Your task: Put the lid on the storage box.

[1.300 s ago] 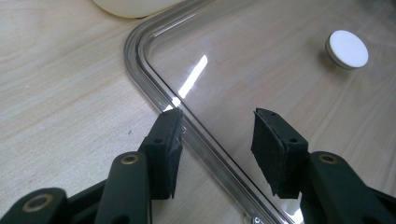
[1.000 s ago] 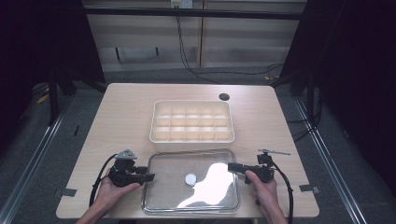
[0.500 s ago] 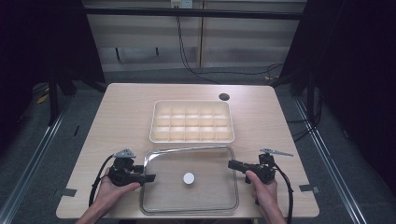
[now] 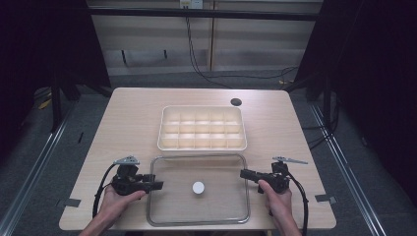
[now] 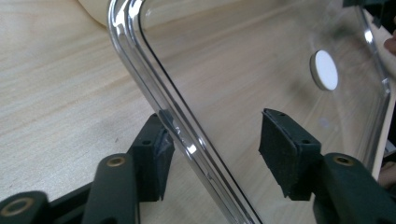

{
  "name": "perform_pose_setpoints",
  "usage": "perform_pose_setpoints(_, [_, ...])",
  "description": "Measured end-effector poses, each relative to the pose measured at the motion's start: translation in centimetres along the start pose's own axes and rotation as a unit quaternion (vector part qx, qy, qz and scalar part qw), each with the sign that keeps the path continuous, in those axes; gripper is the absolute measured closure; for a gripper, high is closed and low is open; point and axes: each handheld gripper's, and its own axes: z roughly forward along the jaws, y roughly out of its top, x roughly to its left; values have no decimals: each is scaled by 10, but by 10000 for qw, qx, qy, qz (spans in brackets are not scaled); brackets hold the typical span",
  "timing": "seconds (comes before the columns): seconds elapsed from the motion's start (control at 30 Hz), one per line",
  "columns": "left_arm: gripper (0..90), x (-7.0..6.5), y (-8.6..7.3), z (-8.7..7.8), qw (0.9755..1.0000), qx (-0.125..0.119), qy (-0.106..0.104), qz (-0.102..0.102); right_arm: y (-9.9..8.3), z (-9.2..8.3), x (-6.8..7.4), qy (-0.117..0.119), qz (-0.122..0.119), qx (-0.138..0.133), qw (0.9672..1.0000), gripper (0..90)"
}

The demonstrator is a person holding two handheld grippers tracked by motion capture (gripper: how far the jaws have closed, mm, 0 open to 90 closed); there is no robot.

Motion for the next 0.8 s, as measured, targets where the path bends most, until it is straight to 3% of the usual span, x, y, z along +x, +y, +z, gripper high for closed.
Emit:
perform_pose_setpoints(0.23, [513, 0, 1, -5, 9999, -127, -28, 15, 1, -1, 3, -105, -81, 8, 9999, 728])
perform_pose_setpoints(0.37, [529, 0, 1, -7, 9998, -193, -26, -10, 1, -1, 10, -323, -260, 26, 9991, 712])
perform_pose_setpoints(0.53, [549, -1, 2, -12, 9996, -284, -33, 11, 2, -3, 12, -332, -239, -15, 9992, 713])
perform_pose_setpoints(0.7, [557, -6, 4, -17, 9990, -417, 138, 75, 5, -4, 18, -310, -285, -158, 9990, 722])
perform_pose_setpoints(0.8, [571, -6, 5, -19, 9988, -477, 91, 88, 5, -6, 19, -309, -304, -193, 9989, 727])
